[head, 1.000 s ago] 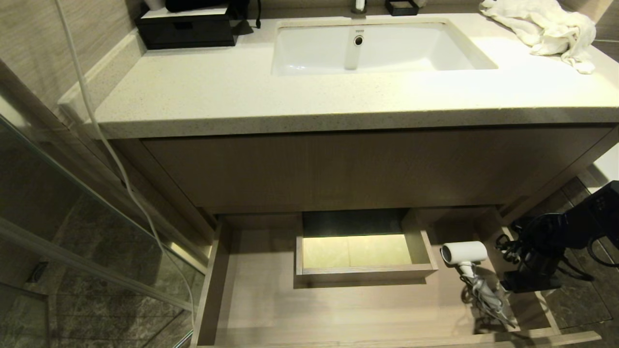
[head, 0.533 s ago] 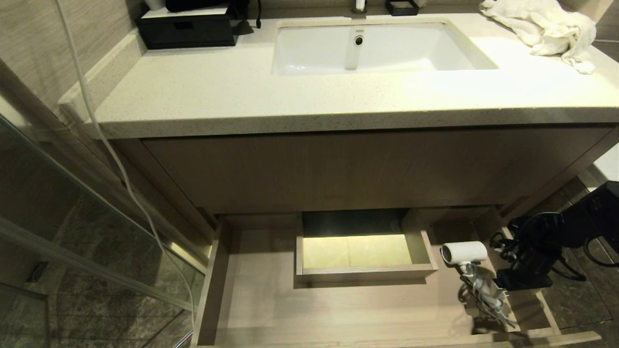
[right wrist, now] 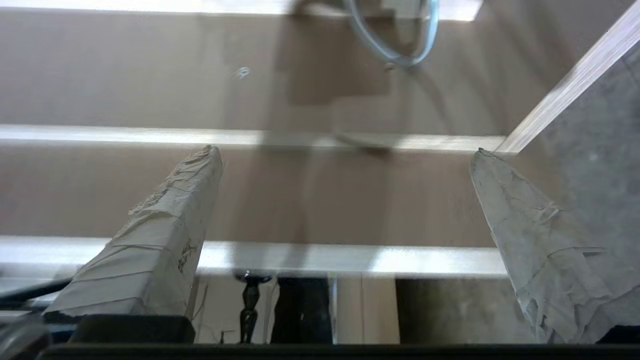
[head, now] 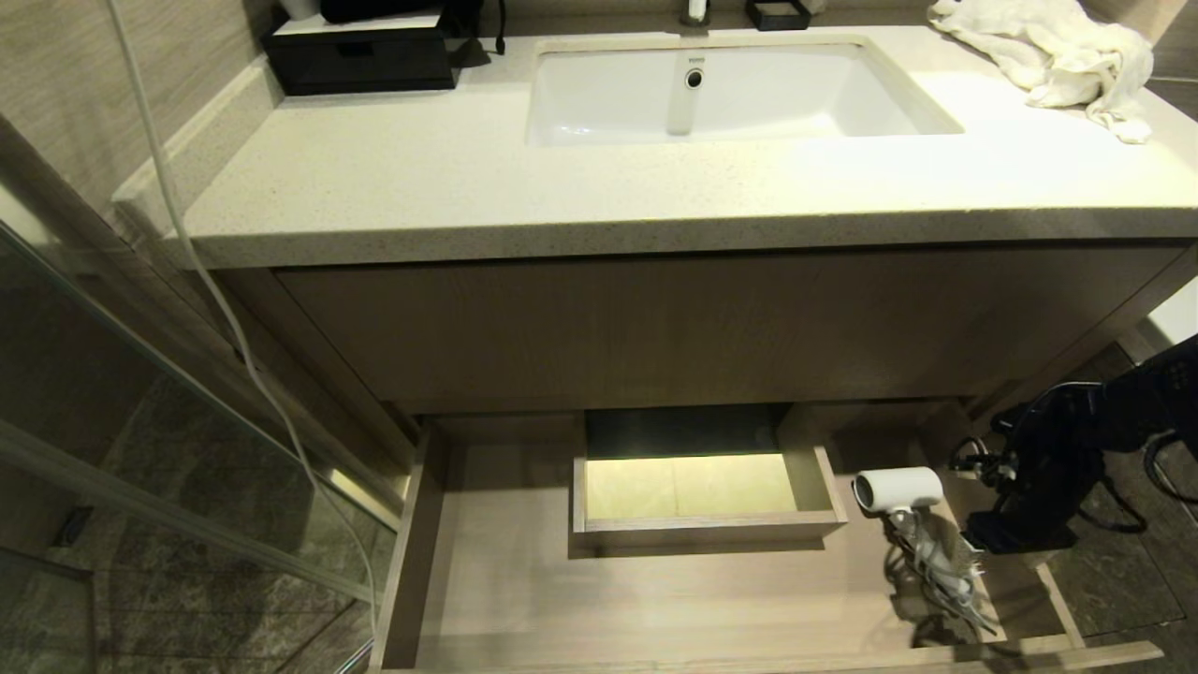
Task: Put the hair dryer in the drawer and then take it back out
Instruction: Take the hairdryer out
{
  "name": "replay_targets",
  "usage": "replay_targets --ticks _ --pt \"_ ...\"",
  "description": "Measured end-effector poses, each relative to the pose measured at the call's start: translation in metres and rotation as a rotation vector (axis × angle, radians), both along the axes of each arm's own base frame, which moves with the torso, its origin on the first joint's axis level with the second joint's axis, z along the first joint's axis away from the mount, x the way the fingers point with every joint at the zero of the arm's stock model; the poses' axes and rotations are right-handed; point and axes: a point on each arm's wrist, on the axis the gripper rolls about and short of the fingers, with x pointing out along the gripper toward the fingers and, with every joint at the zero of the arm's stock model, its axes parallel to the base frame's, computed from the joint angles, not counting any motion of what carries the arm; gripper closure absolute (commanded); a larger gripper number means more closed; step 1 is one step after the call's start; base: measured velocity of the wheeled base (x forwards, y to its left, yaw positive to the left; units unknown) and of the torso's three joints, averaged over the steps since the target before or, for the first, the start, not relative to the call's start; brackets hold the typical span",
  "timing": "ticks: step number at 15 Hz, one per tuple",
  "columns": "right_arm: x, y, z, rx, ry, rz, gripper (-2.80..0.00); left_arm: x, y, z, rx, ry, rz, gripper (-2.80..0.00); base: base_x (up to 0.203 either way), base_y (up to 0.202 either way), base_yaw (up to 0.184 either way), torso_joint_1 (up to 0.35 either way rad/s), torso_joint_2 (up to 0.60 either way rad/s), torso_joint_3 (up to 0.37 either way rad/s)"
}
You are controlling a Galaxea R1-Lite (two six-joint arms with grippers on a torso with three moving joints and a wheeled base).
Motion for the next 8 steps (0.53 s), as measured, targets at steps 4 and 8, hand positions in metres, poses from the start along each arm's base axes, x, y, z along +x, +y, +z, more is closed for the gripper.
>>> replay_targets --ticks 4,8 --pt "0.003 0.008 0.013 -0.016 -0.028 0.016 -2.80 0.000 0.000 0.000 0.000 -0.001 0.000 -2.80 0.000 0.000 0.000 0.000 0.00 0.000" --pt "0.006 0.009 0.019 -0.025 -0.047 0.022 -2.80 0.000 0.000 0.000 0.000 0.000 0.000 -2.80 0.000 0.000 0.000 0.000 0.00 0.000"
